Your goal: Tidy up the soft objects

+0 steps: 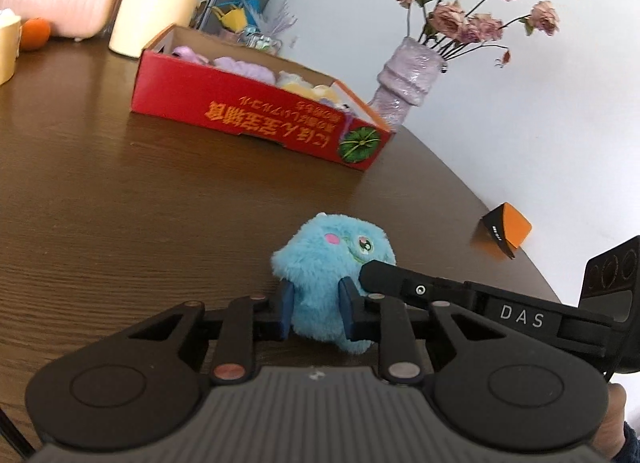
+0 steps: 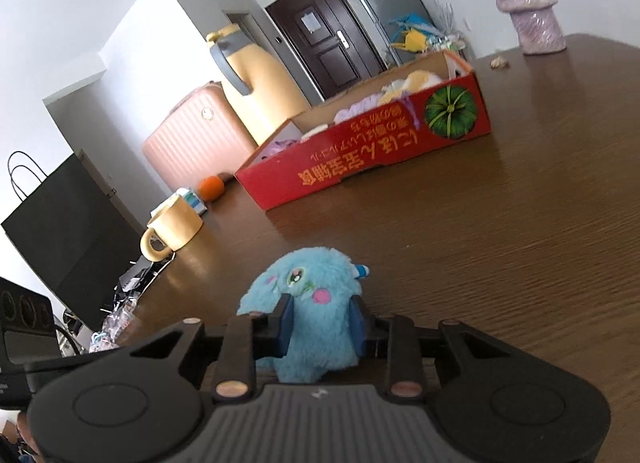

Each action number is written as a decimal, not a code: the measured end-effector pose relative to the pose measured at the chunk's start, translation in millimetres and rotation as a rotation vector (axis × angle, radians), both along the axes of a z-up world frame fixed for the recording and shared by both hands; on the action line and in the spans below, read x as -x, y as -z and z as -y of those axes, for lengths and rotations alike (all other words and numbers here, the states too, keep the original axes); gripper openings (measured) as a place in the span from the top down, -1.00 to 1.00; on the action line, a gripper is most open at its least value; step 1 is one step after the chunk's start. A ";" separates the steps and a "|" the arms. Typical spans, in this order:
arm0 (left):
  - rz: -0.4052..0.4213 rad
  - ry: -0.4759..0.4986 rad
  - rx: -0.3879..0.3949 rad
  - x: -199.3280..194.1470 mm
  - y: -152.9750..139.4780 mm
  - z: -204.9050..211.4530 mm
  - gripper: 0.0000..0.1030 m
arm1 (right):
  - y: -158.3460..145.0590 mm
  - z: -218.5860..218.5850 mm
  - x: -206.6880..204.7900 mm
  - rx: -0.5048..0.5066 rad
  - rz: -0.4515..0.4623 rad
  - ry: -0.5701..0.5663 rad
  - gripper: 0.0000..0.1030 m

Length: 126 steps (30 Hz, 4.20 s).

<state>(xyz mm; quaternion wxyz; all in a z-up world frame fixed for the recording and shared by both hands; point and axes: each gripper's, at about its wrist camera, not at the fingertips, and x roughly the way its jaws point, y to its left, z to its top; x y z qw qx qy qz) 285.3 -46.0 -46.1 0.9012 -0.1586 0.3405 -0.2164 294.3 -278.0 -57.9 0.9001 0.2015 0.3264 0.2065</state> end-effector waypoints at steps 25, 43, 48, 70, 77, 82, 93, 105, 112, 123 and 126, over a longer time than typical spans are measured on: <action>-0.110 -0.045 -0.068 -287.0 -35.2 -5.6 0.55 | -63.1 -16.5 -276.7 0.074 -0.056 0.032 0.45; 0.058 -0.081 -0.194 -231.0 -92.2 -20.4 0.13 | -83.9 -17.6 -266.2 0.198 -0.021 0.035 -0.09; 0.222 -0.194 -0.376 -178.5 -114.6 -19.2 -0.17 | -124.1 1.1 -221.1 0.277 0.099 0.080 -0.33; 0.469 -0.355 -0.391 -45.9 -109.4 -16.5 -0.78 | -116.3 18.3 -71.3 0.449 0.479 0.266 -0.96; 0.489 -0.387 -0.392 21.1 -100.5 -16.8 -0.80 | -114.7 13.0 -18.2 0.432 0.522 0.265 -0.96; 0.516 -0.368 -0.379 80.9 -87.8 -14.4 -0.85 | -101.6 11.1 37.5 0.409 0.538 0.270 -0.96; 0.504 -0.373 -0.382 202.6 -52.6 -29.0 -0.91 | -60.0 4.2 165.8 0.364 0.514 0.274 -1.00; 0.545 -0.397 -0.436 261.0 -44.9 -40.7 -0.96 | -40.8 -18.2 247.6 0.381 0.522 0.234 -1.00; 0.559 -0.388 -0.436 264.2 -47.4 -39.1 -0.96 | -43.1 -24.6 249.6 0.377 0.531 0.215 -1.00; 0.560 -0.393 -0.434 263.1 -48.3 -42.8 -0.96 | -43.6 -22.6 247.2 0.372 0.527 0.221 -1.00; 0.556 -0.389 -0.434 263.0 -47.5 -42.3 -0.96 | -42.5 -21.7 247.8 0.369 0.528 0.228 -1.00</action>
